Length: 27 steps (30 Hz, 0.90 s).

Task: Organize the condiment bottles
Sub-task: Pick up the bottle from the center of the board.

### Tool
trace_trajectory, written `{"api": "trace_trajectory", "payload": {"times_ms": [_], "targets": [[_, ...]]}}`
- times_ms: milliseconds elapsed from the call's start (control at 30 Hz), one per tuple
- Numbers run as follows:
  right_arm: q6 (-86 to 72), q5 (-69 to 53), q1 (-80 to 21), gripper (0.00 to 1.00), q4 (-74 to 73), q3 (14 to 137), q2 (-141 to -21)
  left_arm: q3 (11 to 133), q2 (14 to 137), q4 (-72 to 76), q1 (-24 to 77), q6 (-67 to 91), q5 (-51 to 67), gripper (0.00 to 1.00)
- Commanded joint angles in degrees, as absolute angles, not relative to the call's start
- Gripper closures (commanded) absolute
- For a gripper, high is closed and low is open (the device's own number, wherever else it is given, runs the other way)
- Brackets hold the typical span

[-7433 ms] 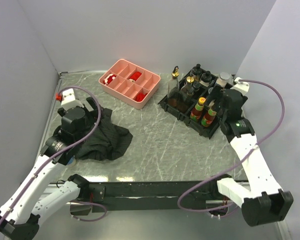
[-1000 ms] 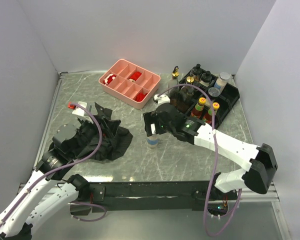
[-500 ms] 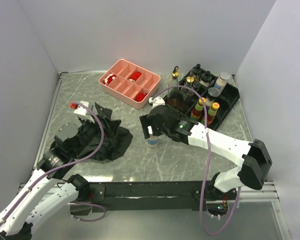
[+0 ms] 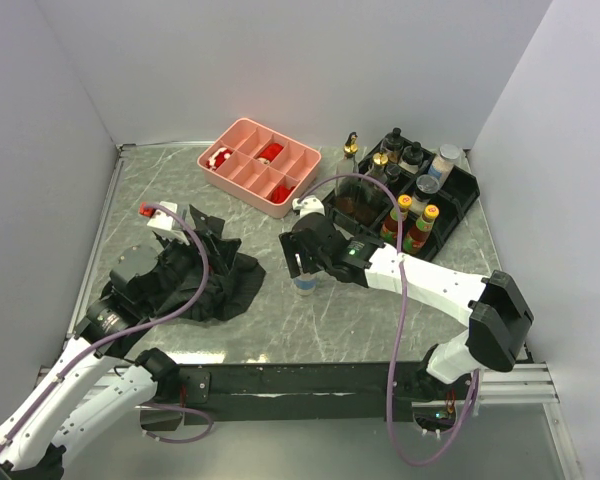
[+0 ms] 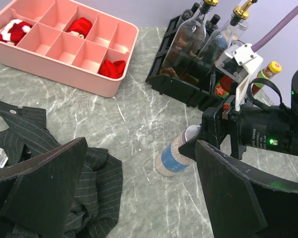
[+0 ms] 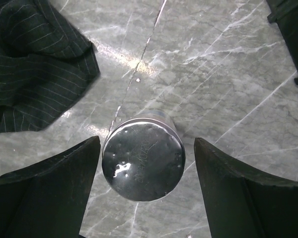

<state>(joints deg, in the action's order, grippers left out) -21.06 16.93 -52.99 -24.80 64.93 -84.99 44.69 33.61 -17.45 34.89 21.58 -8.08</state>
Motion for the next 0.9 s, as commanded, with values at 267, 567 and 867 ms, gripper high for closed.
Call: {"api": "trace_trajectory", "payload": {"times_ms": [267, 567, 867], "targets": [[-21.8, 17.8, -53.4, 0.14, -22.3, 64.2, -86.0, 45.6, 33.7, -16.8, 34.7, 20.1, -9.3, 0.04], [-22.7, 18.0, -53.4, 0.14, -22.8, 64.2, -86.2, 45.5, 33.7, -16.7, 34.8, 19.9, -10.0, 0.03], [-23.5, 18.1, -53.4, 0.17, -22.9, 63.5, -86.8, 45.5, 33.2, -17.0, 34.8, 19.7, -10.7, 0.04]]}}
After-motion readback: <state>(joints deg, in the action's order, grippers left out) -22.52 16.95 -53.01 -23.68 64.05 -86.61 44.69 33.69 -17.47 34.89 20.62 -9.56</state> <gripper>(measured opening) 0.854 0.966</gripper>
